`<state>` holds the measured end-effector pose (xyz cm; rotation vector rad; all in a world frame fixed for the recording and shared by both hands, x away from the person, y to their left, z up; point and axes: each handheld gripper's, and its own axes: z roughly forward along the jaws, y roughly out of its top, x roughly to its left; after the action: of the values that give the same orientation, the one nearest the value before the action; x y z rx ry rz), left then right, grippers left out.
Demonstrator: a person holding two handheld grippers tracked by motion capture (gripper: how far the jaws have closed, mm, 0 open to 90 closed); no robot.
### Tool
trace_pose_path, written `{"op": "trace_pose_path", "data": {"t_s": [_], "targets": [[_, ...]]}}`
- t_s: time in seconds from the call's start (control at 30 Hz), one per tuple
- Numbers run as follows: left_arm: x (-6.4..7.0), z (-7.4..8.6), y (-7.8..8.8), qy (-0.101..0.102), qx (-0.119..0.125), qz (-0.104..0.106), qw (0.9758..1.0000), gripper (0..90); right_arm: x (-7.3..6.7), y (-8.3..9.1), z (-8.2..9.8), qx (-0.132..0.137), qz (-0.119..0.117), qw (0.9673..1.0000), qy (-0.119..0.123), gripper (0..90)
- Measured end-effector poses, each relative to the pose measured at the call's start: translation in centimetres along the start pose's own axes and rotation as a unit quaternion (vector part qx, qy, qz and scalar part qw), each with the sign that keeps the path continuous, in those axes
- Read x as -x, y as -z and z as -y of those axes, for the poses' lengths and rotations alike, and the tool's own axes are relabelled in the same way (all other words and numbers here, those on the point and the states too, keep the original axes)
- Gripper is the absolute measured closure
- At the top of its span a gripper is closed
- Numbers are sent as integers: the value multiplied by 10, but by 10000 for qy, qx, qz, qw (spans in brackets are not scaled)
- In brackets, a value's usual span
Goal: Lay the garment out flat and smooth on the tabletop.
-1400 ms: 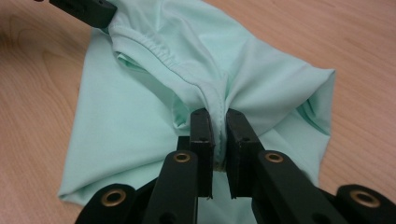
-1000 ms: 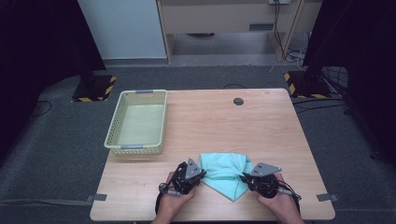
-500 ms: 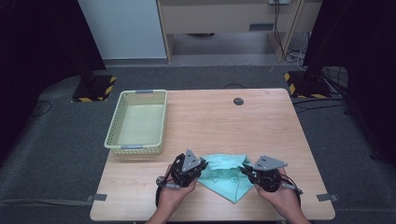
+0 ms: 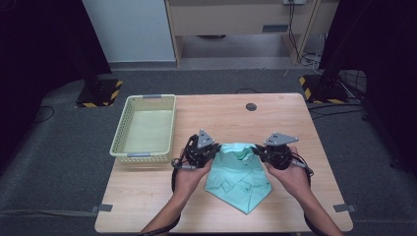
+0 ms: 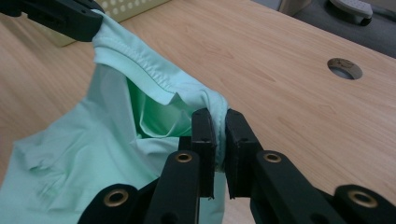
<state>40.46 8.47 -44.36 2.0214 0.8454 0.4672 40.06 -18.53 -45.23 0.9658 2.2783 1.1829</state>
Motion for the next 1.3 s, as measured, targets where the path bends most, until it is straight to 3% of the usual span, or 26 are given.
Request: {"op": "trace_pose_path", "data": {"t_s": [0.23,0.57,0.73,0.77,0.87,0.9,0.97,1.07,1.2,1.3], "targets": [[-9,-17,-23,12,-100,-65,9999,864,19,-20,-14,-16,126,9997,-192,837],[-32,-39,-52,71,-271,-341,9990,864,48,-43,-29,-148,313,9988,-352,836],[-46,-47,-64,169,-368,-435,9982,864,66,-55,-33,-207,348,9975,-573,835],[-48,-48,-68,157,-392,-442,9981,864,73,-59,-33,-211,338,9963,-760,835],[-55,-52,-79,233,-419,-507,9976,856,79,-65,-33,-240,341,9951,-894,830],[-57,-53,-82,279,-396,-596,9970,821,82,-69,-33,-298,364,9943,-961,817],[-61,-55,-87,435,-382,-795,9952,634,89,-77,-33,-348,598,9918,-1077,680],[-58,-54,-88,463,-388,-871,9944,522,95,-82,-30,-401,886,9879,-1206,527],[-46,-46,-84,414,-369,-849,9948,492,93,-77,-22,-510,900,9883,-1119,476],[-38,-39,-84,436,-383,-828,9949,471,88,-70,-11,-542,768,9877,-1249,374]]}}
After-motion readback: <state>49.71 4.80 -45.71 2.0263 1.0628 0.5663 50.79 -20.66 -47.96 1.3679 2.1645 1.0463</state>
